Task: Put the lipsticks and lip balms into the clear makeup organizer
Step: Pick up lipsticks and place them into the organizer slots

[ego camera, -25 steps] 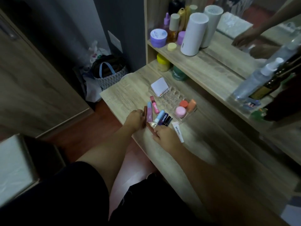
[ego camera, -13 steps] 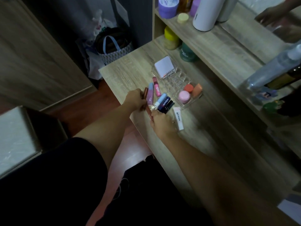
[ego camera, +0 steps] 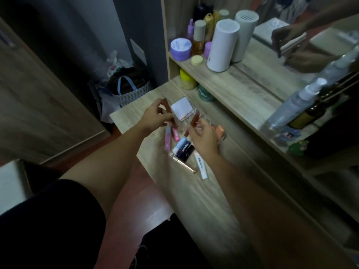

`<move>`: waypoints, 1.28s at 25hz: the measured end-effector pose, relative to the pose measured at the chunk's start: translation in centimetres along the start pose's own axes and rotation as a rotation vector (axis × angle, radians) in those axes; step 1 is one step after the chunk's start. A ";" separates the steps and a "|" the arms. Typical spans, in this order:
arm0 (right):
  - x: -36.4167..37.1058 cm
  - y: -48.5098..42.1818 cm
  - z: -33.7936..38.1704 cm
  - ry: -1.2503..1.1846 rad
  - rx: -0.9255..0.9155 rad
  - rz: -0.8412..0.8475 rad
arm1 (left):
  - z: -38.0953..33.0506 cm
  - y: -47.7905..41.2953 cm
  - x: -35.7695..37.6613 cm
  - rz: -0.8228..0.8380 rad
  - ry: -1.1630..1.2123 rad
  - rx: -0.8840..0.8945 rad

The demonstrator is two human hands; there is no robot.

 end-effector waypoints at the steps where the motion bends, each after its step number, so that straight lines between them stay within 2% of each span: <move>1: -0.8 -1.0 0.2 0.030 0.000 -0.015 | -1.2 -0.6 0.8 0.005 0.008 0.035; 3: -2.4 -2.8 0.4 0.127 -0.017 -0.063 | -3.0 -1.7 2.2 0.004 -0.028 0.116; 7: -4.6 -5.5 0.0 0.178 -0.010 -0.120 | -4.9 -4.0 3.7 -0.030 -0.249 0.267; 10: -4.3 -6.8 -0.1 0.231 -0.024 -0.064 | -4.6 -5.7 4.5 -0.005 -0.372 0.287; 20: -1.5 -9.1 -0.1 0.524 -0.018 0.159 | -3.1 -8.8 7.7 0.256 -0.691 0.313; 26: -1.5 -9.5 -0.3 0.575 0.031 0.183 | -3.4 -9.3 7.7 0.275 -0.710 0.304; 32: -1.6 -9.5 0.6 0.558 -0.039 0.147 | -3.6 -9.3 7.9 0.287 -0.697 0.319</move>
Point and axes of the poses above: each hand's wrist, its own y-axis away from the middle knuckle, its own x-axis out of the palm, z = x × y, the point moved 7 cm from there along -y, towards the middle knuckle, and after that the axes turned 2 degrees about y, right-handed, at the moved point
